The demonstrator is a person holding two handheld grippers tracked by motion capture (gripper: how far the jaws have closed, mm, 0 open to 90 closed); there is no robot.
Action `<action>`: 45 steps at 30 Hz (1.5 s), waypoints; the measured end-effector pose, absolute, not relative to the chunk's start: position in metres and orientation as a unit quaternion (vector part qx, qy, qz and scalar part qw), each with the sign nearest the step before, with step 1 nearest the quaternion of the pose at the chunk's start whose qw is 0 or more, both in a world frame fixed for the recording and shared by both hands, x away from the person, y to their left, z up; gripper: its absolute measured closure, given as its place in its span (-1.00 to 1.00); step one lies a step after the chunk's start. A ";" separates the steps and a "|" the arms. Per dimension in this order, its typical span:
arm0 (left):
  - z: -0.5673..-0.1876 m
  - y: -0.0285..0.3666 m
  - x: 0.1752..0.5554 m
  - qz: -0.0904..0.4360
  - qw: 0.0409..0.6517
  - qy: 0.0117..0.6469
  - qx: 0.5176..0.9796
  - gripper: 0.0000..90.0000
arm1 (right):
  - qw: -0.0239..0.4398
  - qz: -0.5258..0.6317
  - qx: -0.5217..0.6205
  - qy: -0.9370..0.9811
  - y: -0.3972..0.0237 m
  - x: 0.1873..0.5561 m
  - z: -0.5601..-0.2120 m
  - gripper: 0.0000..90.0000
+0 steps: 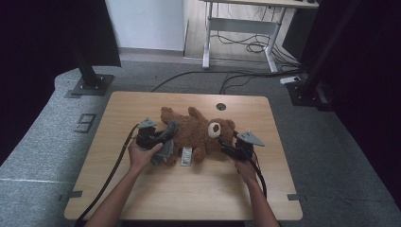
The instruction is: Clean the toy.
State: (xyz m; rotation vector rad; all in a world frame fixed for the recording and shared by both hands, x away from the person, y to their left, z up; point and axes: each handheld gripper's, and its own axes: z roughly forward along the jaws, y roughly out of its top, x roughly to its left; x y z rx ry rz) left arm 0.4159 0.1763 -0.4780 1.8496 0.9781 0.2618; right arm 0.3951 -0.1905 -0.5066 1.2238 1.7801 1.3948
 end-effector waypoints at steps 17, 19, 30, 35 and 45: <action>-0.493 0.256 0.340 0.125 0.450 0.425 0.775 0.62 | 0.265 0.511 0.408 0.709 -0.194 0.342 -0.515 -0.45; -0.497 0.262 0.331 0.131 0.437 0.425 0.782 0.62 | 0.266 0.508 0.406 0.712 -0.195 0.339 -0.517 -0.45; -0.523 0.286 0.306 0.145 0.388 0.446 0.794 0.56 | 0.258 0.494 0.401 0.727 -0.194 0.325 -0.528 -0.45; -0.532 0.283 0.309 0.142 0.348 0.454 0.808 0.33 | 0.256 0.493 0.399 0.729 -0.193 0.324 -0.530 -0.45; -0.506 0.279 0.308 0.154 0.371 0.436 0.805 -0.69 | 0.261 0.498 0.406 0.720 -0.197 0.323 -0.529 -0.45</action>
